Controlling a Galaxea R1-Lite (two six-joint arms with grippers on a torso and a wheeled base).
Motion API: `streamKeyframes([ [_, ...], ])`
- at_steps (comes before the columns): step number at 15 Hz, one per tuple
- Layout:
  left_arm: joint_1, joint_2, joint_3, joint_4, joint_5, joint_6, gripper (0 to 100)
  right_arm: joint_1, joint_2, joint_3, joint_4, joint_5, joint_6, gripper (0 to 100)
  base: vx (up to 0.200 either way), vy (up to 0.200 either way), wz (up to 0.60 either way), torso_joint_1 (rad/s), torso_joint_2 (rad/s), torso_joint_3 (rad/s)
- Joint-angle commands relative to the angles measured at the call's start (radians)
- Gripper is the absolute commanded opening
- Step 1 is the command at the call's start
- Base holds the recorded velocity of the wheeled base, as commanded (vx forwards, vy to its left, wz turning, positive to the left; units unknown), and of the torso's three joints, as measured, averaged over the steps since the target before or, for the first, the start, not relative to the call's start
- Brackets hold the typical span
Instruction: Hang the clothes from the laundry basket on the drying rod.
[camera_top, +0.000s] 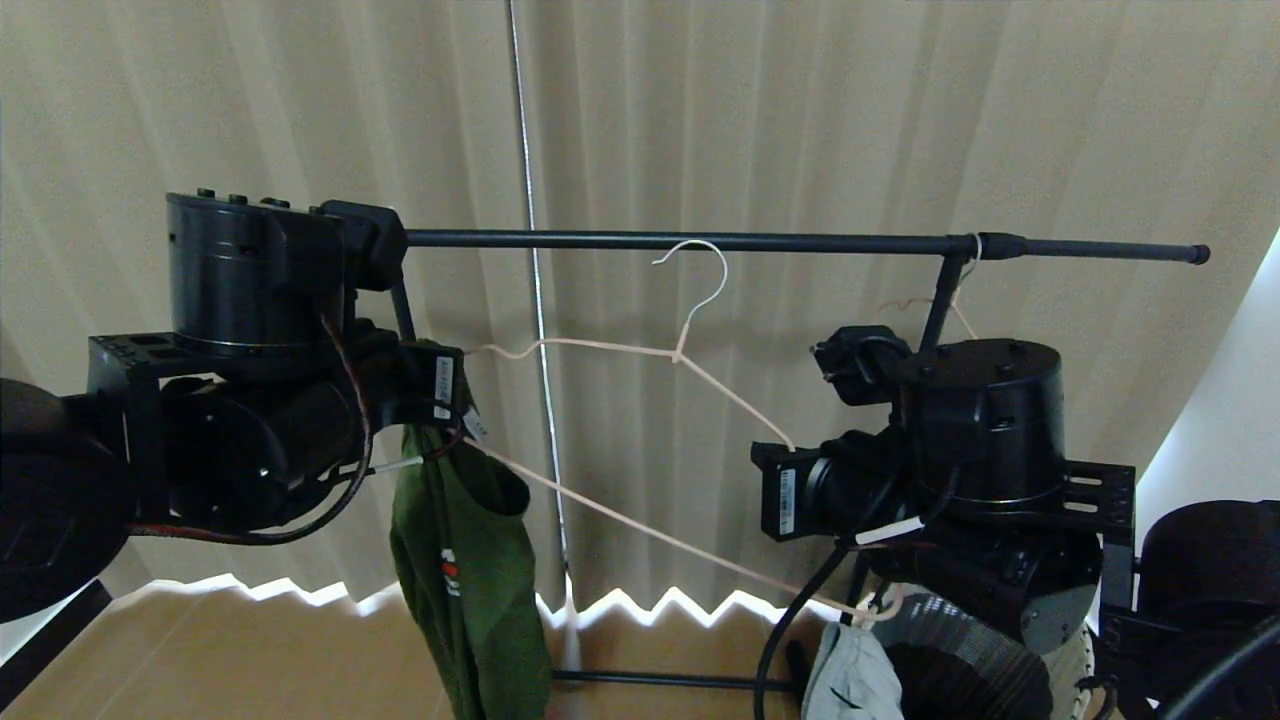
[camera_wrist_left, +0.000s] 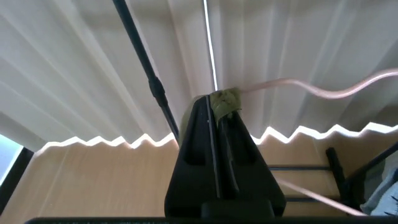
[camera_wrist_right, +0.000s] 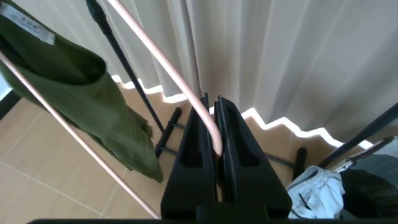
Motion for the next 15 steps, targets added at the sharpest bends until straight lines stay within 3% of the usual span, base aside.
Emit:
streamKeyframes([
  [1,0.0,-0.004,0.001,0.0,0.0,0.004,0,0.002,0.009,0.0,0.0,0.0,-0.002,0,0.0,0.0,0.0,0.0,0.0,0.0],
  [4,0.006,-0.002,-0.005,-0.002,-0.003,0.038,0,0.002,0.0,0.033,-0.011,0.001,-0.057,0,0.0,0.0,0.0,0.0,0.0,0.0],
  [9,-0.042,-0.004,-0.025,-0.003,-0.006,0.053,0,0.027,0.024,0.023,-0.014,0.001,-0.068,0,0.0,0.0,0.0,0.0,0.0,0.0],
  [15,-0.152,-0.004,-0.056,-0.068,-0.006,0.048,0,0.044,0.044,0.003,-0.014,0.001,-0.075,0,0.0,0.0,0.0,0.0,0.0,0.0],
])
